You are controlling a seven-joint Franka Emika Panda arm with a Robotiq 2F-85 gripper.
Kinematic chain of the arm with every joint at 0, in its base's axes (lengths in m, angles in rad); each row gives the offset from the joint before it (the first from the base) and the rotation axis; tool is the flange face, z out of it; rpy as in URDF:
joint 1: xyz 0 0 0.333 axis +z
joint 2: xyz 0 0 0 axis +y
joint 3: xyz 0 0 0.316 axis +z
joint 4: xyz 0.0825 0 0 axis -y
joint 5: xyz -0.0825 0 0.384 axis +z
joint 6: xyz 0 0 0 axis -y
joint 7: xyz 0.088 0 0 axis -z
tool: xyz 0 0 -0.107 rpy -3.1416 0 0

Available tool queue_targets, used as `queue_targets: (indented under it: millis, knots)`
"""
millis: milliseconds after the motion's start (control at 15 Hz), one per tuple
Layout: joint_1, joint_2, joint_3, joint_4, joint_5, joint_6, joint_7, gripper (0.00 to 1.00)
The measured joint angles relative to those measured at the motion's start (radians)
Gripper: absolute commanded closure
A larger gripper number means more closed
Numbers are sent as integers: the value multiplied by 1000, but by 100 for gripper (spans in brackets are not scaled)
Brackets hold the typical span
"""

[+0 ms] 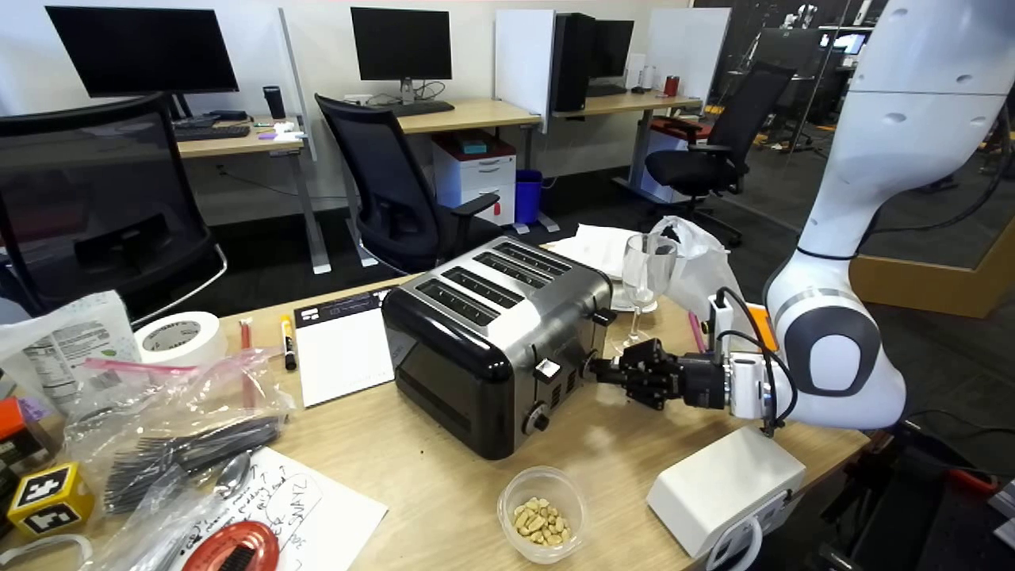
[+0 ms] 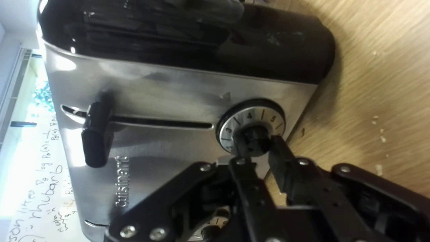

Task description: Turn the right knob on the toaster clockwise

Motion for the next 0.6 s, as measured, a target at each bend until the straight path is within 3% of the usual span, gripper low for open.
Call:
queue_targets:
  millis: [600]
  knots:
    - [0,19,-8,1,-6,-54,113,94]
